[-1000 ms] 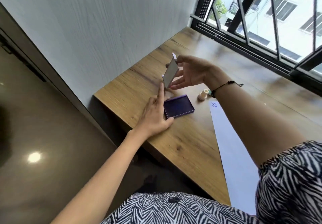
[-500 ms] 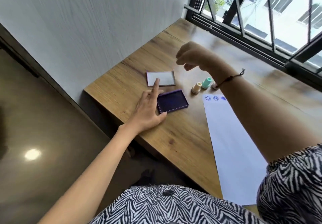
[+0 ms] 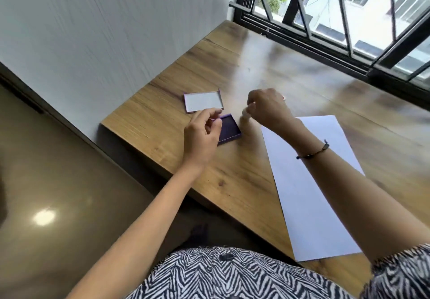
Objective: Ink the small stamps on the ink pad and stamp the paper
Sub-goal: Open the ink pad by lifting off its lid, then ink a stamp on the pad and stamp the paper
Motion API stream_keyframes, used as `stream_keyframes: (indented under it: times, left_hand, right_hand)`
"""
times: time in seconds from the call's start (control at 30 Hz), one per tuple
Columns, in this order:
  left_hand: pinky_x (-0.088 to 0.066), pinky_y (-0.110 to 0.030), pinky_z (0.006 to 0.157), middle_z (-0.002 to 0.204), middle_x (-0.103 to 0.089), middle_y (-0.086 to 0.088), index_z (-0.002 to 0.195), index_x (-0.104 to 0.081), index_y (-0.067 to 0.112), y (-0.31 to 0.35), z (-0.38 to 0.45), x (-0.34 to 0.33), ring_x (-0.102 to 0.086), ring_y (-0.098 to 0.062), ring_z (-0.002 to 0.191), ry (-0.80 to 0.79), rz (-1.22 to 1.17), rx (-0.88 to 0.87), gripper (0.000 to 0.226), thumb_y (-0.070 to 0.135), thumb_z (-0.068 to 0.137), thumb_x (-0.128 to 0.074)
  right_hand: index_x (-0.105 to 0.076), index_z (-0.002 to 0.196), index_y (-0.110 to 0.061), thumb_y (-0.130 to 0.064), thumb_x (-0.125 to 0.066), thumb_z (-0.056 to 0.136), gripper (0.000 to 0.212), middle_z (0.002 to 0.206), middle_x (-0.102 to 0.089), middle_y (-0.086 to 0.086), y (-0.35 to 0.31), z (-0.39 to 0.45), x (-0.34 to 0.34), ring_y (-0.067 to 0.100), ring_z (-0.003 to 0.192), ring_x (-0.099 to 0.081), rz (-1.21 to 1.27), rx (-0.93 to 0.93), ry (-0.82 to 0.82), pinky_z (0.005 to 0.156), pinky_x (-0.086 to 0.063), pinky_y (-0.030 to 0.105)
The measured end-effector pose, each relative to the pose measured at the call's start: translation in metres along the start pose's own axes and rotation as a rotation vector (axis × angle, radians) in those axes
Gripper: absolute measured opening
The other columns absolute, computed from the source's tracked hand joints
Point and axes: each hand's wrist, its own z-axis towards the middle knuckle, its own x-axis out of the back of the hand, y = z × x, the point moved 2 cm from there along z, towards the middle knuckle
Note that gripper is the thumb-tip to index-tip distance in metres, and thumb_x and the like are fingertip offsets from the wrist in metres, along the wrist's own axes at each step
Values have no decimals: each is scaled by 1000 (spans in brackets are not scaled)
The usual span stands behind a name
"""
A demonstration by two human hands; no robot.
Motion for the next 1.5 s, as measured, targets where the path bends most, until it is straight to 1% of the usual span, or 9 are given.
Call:
stream_keyframes:
  times: [0.07,0.13,0.33,0.63,0.83,0.93,1.1,1.27,1.5]
  left_hand:
    - [-52,-19,67,90,-65,-5,102,-62,15,-1,2,-2,-59,-11,73,-63,-192,189,17,13,87,-56]
    - [-53,-17,61,83,-65,-6,103,-62,14,0,3,-6,-59,-10,66,-136,-335,276,17,14,87,-57]
    - [-54,-17,59,75,-65,-3,98,-65,9,-1,5,-8,-59,-8,60,-189,-437,289,15,12,84,-60]
    - [-52,-16,55,69,-64,-5,76,-67,16,-3,5,-2,-60,-9,56,-119,-466,340,10,9,81,-63]
    - [-51,-18,60,74,-63,-7,83,-65,4,-5,6,5,-58,-13,61,-83,-517,405,5,3,82,-60]
    - [-49,-18,62,76,-61,-11,87,-63,-1,-5,7,7,-56,-17,65,-87,-537,431,7,2,82,-58]
    - [-49,-15,56,69,-58,-10,70,-61,5,-9,7,10,-55,-14,61,-83,-570,450,15,5,85,-56]
    - [-50,-24,66,72,-61,-2,81,-63,16,-24,5,18,-55,-11,64,-46,-364,277,7,9,83,-59]
    - [-53,-35,81,91,-67,-3,96,-62,17,-44,-6,20,-62,-15,85,147,-136,221,19,28,81,-58]
  right_hand:
    - [-66,85,0,-5,-60,81,9,65,-64,15,2,-9,4,23,51,-60,475,-63,-38,46,-46,22]
    - [-65,80,-5,0,-59,84,8,59,-59,12,-2,-22,5,12,41,-56,872,-76,-138,42,-46,19]
    - [-63,84,-4,4,-55,86,11,62,-57,13,-10,-38,-1,15,46,-53,1031,-86,-182,43,-47,18]
    - [-64,80,-9,6,-55,85,18,62,-60,8,-19,-35,-13,17,53,-55,933,-39,-99,51,-50,24]
    - [-64,79,-19,2,-56,84,23,64,-63,7,-27,-30,-20,19,56,-58,797,78,-19,59,-53,36]
    - [-65,83,-17,0,-57,85,19,65,-63,2,-31,-29,-21,13,56,-58,749,116,-2,59,-53,32]
    - [-66,89,-9,2,-57,83,16,70,-61,7,-24,-25,-11,17,63,-55,709,153,59,64,-48,34]
    - [-68,90,-4,-6,-61,82,11,80,-67,11,-22,-25,-12,16,69,-51,314,338,91,61,-32,21]
    - [-65,89,-1,-11,-50,87,18,92,-64,18,-39,-23,-28,33,81,-59,55,516,-5,71,-51,46]
